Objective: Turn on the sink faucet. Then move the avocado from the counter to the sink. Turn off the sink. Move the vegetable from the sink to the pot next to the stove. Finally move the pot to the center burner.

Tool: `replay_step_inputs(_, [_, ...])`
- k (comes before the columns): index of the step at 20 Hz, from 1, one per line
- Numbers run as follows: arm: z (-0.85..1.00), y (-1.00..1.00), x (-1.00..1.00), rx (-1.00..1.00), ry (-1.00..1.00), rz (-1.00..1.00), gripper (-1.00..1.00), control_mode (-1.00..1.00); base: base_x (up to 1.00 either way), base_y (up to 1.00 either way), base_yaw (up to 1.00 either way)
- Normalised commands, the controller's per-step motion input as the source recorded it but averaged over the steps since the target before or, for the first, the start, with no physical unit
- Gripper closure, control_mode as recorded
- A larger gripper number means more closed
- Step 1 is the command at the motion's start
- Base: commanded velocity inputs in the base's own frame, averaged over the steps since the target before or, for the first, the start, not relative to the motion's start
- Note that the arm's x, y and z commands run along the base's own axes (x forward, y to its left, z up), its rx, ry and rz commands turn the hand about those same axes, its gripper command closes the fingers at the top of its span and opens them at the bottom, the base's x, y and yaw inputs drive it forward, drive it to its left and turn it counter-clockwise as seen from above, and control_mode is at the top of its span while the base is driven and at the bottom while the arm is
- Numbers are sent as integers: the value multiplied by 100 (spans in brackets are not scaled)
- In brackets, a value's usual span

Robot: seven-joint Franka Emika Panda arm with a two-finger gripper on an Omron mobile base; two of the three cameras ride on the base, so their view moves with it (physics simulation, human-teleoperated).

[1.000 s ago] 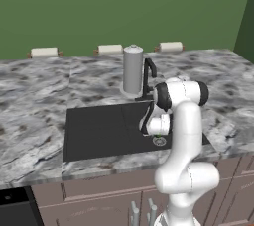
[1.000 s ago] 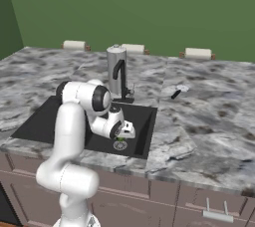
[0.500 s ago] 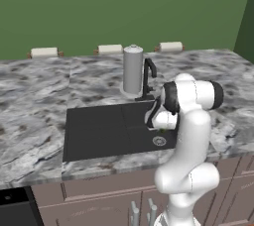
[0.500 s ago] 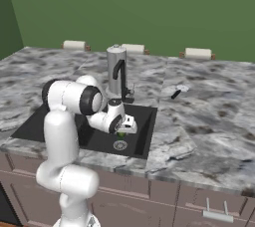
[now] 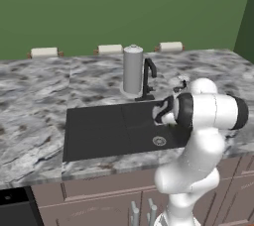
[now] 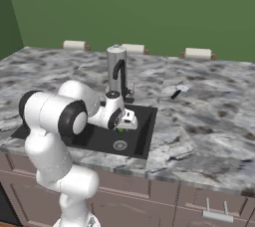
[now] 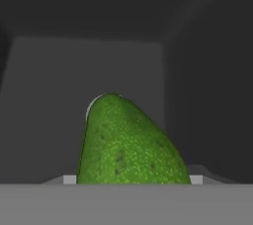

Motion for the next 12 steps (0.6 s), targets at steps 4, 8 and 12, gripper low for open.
replay_step_inputs(4, [72,-3,-43,0,1,-1,100,-100,0,0,0])
replay_step_inputs(8, [76,-1,-42,-1,0,-1,100,-100,0,0,0])
replay_step_inputs(12, [73,-5,-47,0,0,-1,100,-100,0,0,0])
